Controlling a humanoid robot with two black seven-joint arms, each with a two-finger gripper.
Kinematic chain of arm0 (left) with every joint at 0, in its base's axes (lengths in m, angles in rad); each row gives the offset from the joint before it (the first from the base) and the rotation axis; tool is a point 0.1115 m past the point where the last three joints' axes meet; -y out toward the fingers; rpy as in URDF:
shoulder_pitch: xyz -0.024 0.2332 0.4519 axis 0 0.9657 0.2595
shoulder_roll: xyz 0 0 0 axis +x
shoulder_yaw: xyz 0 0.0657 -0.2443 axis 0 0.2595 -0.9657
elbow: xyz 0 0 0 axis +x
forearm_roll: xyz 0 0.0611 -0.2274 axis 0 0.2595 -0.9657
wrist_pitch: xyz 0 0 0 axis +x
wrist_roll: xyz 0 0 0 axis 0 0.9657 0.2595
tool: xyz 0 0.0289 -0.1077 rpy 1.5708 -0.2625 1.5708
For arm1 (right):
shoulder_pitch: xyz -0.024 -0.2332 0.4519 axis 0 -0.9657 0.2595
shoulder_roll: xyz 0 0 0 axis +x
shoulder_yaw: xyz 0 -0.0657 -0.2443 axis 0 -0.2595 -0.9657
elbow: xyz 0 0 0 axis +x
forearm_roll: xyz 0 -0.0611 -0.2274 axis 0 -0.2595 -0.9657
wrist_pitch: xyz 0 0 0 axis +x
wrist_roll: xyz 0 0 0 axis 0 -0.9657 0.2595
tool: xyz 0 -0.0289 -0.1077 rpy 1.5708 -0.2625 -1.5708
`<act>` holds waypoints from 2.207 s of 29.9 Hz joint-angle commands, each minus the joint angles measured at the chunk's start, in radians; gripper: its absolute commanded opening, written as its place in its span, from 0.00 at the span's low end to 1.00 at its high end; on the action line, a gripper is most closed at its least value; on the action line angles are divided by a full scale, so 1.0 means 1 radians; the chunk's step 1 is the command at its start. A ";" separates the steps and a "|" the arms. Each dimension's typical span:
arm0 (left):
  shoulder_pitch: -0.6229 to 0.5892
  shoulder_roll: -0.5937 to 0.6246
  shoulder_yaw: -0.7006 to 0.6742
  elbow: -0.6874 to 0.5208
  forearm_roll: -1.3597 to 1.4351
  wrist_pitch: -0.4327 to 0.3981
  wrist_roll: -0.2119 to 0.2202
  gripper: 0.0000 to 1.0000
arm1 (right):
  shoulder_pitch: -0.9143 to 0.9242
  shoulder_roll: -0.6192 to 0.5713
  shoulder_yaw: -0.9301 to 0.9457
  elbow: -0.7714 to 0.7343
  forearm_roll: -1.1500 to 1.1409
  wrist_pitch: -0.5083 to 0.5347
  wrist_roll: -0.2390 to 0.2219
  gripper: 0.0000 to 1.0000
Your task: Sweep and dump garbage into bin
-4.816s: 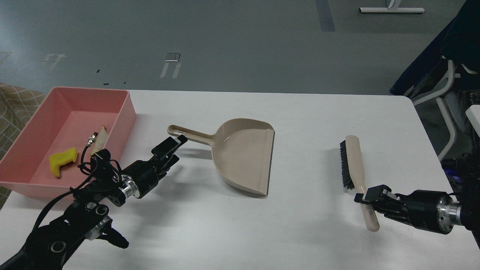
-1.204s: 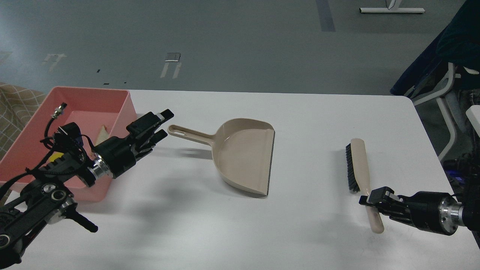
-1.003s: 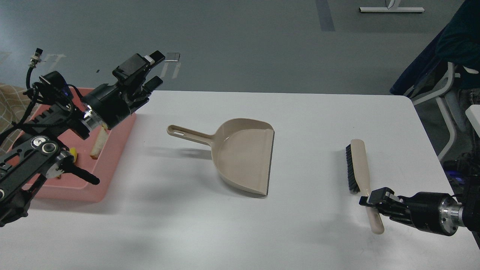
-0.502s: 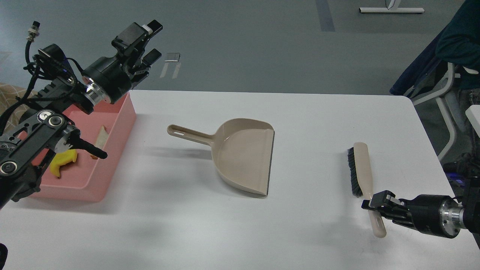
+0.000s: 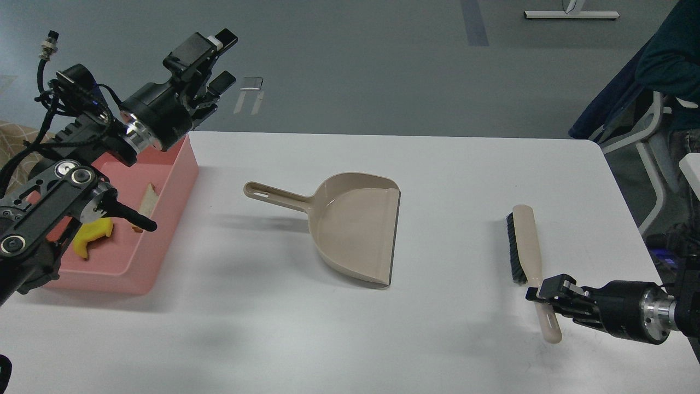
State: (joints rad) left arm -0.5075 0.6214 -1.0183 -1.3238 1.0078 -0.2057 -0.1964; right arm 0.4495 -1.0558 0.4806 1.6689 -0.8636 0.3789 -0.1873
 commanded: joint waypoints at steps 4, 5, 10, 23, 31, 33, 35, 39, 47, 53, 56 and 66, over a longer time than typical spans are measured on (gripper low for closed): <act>0.000 0.000 0.000 0.000 0.000 0.000 0.000 0.98 | 0.000 0.000 0.001 0.000 0.000 0.000 0.000 0.92; 0.000 0.000 0.000 0.000 0.000 0.000 0.000 0.98 | 0.000 0.000 0.001 0.000 0.000 0.000 0.000 0.93; 0.000 0.000 -0.002 0.000 0.000 0.000 0.000 0.98 | 0.000 -0.004 0.001 0.002 0.001 0.002 0.000 0.93; -0.003 0.003 -0.002 0.000 -0.002 0.000 0.000 0.98 | 0.006 -0.046 0.160 -0.009 0.001 0.005 0.005 1.00; -0.034 0.001 0.000 0.029 -0.002 0.000 0.000 0.98 | 0.017 0.022 0.456 -0.150 0.003 0.008 0.020 1.00; -0.057 -0.006 -0.002 0.057 -0.003 0.000 0.000 0.98 | 0.031 0.132 0.562 -0.252 0.001 0.009 0.020 1.00; -0.080 -0.023 0.000 0.087 -0.005 0.000 0.002 0.98 | 0.061 0.205 0.639 -0.340 0.001 0.008 0.020 1.00; -0.123 -0.063 0.001 0.150 -0.017 -0.003 0.008 0.98 | 0.150 0.331 0.714 -0.478 0.001 0.002 0.020 1.00; -0.238 -0.201 0.001 0.328 -0.018 -0.023 0.011 0.98 | 0.423 0.597 0.825 -0.829 0.003 -0.003 0.133 0.98; -0.337 -0.301 0.001 0.524 -0.081 -0.092 0.011 0.98 | 0.520 0.747 0.829 -1.018 0.003 -0.003 0.302 0.98; -0.376 -0.338 0.001 0.609 -0.158 -0.127 0.008 0.98 | 0.540 0.812 0.831 -1.087 0.015 -0.003 0.393 0.97; -0.396 -0.417 0.001 0.741 -0.346 -0.247 -0.006 0.98 | 0.523 0.947 0.829 -1.138 0.287 0.014 0.503 0.98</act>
State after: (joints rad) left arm -0.9057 0.2189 -1.0174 -0.6061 0.7140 -0.4296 -0.1997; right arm 0.9857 -0.1422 1.3120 0.5317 -0.6089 0.3889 0.3016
